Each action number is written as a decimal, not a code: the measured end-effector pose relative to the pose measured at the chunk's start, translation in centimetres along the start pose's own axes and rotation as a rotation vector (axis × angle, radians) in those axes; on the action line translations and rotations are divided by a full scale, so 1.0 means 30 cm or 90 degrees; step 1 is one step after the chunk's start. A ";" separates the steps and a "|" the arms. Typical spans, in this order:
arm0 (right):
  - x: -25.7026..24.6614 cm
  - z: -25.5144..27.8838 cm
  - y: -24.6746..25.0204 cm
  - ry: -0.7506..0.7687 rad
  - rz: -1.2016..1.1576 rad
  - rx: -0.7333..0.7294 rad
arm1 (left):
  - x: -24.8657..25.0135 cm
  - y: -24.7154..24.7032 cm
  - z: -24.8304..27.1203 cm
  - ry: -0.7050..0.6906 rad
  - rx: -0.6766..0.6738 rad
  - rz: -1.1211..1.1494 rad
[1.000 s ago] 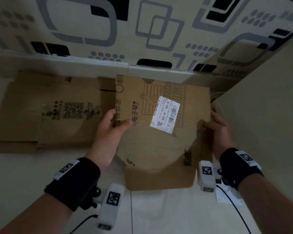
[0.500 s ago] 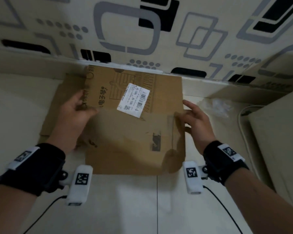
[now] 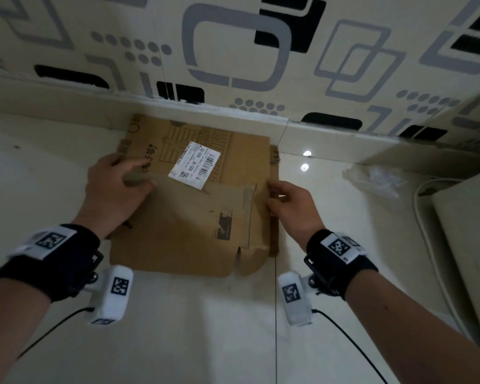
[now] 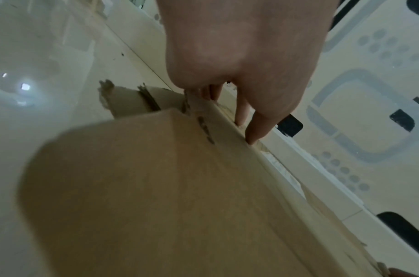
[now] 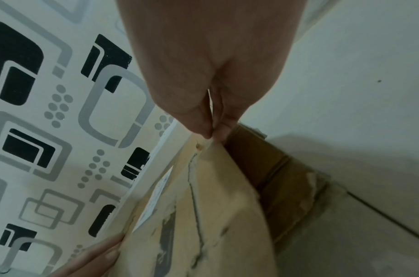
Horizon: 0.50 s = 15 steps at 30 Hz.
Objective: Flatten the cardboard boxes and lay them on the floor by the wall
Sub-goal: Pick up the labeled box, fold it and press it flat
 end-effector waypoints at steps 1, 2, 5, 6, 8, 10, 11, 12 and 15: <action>-0.001 0.002 -0.006 0.001 0.017 -0.009 | -0.003 -0.007 -0.002 0.012 -0.008 -0.028; -0.008 0.008 -0.011 0.003 0.046 -0.019 | -0.009 -0.013 -0.004 0.021 -0.012 -0.051; -0.023 0.015 -0.028 0.029 0.177 -0.030 | -0.009 -0.027 -0.005 0.035 -0.016 -0.082; -0.022 0.015 -0.037 0.029 0.197 -0.032 | -0.002 -0.029 0.000 0.038 -0.015 -0.093; -0.011 0.012 -0.048 0.017 0.214 -0.032 | 0.004 -0.036 0.007 0.044 -0.010 -0.126; -0.005 0.008 -0.057 0.003 0.254 -0.046 | 0.012 -0.041 0.013 0.044 -0.009 -0.141; 0.002 0.004 -0.056 -0.003 0.282 -0.051 | 0.013 -0.043 0.014 0.041 -0.004 -0.144; 0.001 0.003 -0.049 -0.015 0.298 -0.052 | 0.018 -0.044 0.016 0.039 -0.003 -0.147; -0.007 0.005 -0.031 -0.011 0.254 -0.038 | 0.023 -0.051 0.015 0.045 -0.004 -0.154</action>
Point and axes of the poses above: each hand's wrist, its own z-axis away from the middle knuckle, its own y-axis out of the back of the hand, x = y × z, the point moved 8 cm from there along -z, towards the middle knuckle, and after that the axes turned 9 degrees about -x, right-handed, at the moved point
